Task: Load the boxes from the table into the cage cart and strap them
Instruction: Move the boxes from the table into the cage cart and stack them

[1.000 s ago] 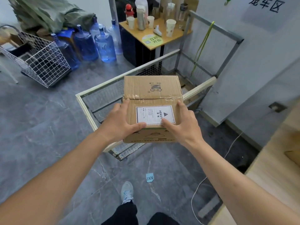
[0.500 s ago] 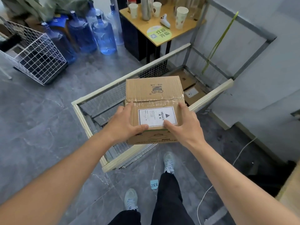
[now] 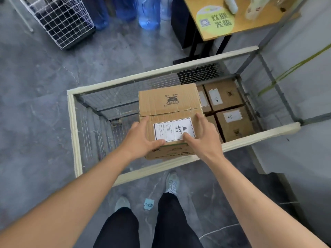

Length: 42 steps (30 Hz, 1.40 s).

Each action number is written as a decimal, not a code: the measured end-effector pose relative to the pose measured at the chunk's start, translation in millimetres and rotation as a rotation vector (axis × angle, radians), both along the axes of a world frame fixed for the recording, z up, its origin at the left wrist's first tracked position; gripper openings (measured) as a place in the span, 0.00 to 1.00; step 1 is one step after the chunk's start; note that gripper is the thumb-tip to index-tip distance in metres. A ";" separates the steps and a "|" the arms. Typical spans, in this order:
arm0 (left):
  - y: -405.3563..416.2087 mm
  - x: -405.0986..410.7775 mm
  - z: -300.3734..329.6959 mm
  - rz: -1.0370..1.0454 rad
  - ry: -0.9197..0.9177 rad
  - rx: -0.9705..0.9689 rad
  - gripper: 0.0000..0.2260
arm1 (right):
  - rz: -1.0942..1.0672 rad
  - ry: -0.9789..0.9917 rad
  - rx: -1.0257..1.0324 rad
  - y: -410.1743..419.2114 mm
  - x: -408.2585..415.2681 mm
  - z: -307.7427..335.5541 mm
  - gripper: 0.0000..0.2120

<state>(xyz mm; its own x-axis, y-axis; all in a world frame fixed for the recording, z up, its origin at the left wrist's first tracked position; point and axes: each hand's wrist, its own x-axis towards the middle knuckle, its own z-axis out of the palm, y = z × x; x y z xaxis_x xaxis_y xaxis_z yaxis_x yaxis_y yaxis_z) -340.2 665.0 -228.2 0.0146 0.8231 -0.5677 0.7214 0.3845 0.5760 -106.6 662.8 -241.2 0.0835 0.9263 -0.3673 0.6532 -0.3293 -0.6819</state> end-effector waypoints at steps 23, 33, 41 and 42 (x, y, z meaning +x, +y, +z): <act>55.7 -19.5 -288.2 0.174 -0.073 -0.342 0.53 | 0.319 -0.115 -0.409 110.0 -13.4 -267.2 0.38; 36.0 -7.5 -311.7 0.225 -0.102 -0.295 0.57 | 0.450 -0.136 -0.568 120.0 -0.1 -290.1 0.50; 29.8 4.9 -312.3 0.190 -0.054 -0.309 0.62 | 0.453 -0.150 -0.619 117.3 -5.7 -282.0 0.57; 29.2 5.5 -315.7 0.180 -0.042 -0.317 0.62 | 0.466 -0.163 -0.621 116.8 -6.7 -284.1 0.58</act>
